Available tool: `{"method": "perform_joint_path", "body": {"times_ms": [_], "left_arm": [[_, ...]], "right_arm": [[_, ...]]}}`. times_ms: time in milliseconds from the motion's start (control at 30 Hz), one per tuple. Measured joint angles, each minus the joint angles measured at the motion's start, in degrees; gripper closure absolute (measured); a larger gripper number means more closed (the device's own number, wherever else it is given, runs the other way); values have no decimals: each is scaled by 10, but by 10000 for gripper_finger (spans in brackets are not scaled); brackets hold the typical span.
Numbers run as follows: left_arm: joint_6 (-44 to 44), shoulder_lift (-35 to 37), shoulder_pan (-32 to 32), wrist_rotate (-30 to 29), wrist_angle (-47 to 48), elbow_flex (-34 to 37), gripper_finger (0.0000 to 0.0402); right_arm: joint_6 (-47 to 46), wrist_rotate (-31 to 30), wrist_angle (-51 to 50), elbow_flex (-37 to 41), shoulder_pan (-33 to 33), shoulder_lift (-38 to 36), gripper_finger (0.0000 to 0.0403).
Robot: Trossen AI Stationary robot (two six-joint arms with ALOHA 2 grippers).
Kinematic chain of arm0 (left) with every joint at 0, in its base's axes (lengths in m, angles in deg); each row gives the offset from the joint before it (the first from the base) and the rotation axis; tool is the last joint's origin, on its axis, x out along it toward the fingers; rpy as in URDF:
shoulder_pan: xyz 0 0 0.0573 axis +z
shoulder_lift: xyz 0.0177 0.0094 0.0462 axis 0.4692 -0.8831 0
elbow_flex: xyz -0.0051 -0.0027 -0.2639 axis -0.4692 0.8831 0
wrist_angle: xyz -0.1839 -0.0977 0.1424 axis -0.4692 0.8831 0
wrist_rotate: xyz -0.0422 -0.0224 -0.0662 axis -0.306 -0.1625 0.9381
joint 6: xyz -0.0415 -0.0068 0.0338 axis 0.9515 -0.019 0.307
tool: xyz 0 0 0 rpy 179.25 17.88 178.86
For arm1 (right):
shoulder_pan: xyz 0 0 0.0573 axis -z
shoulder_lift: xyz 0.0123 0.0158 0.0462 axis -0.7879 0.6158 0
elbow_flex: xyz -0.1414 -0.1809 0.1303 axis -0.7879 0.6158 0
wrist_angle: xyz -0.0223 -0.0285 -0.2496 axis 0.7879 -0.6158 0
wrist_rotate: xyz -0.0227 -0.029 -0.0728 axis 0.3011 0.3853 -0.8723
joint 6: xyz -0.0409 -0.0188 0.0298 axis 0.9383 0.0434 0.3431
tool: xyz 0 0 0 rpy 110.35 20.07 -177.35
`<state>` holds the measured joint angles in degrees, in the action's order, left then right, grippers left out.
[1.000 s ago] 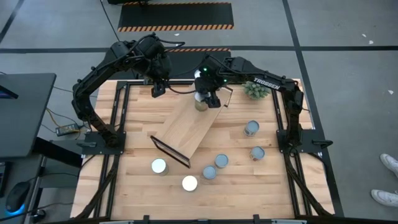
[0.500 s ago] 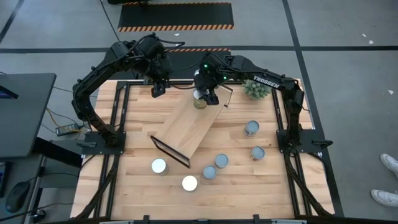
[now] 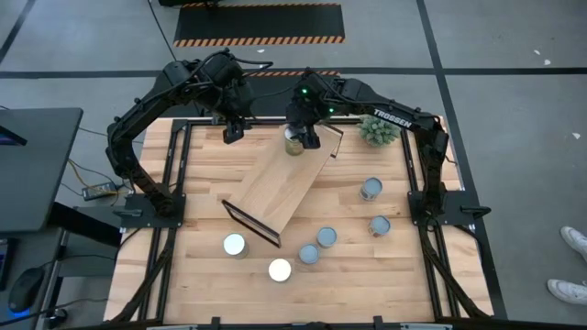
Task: Pick and place cans onto a shelf
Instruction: Put the canned oranges on the shelf
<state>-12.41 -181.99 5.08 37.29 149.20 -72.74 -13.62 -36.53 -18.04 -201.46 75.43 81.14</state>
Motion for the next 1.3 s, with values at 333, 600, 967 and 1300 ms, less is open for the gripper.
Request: {"method": "perform_joint_path", "body": {"times_ms": [333,600,967,1300], "left_arm": [[-3,-1,-2,0,-11,0,214],[-8,-1,-2,-16,-38,0,214],[-9,-1,-2,-25,-38,0,214],[23,-1,-3,-24,-37,0,214]], "right_arm": [[-29,-70,-43,-1,-6,-49,55],[-129,-96,-163,4,-12,-71,55],[-100,-190,37,244,-71,-187,55],[-35,-300,299,451,-80,-230,55]]}}
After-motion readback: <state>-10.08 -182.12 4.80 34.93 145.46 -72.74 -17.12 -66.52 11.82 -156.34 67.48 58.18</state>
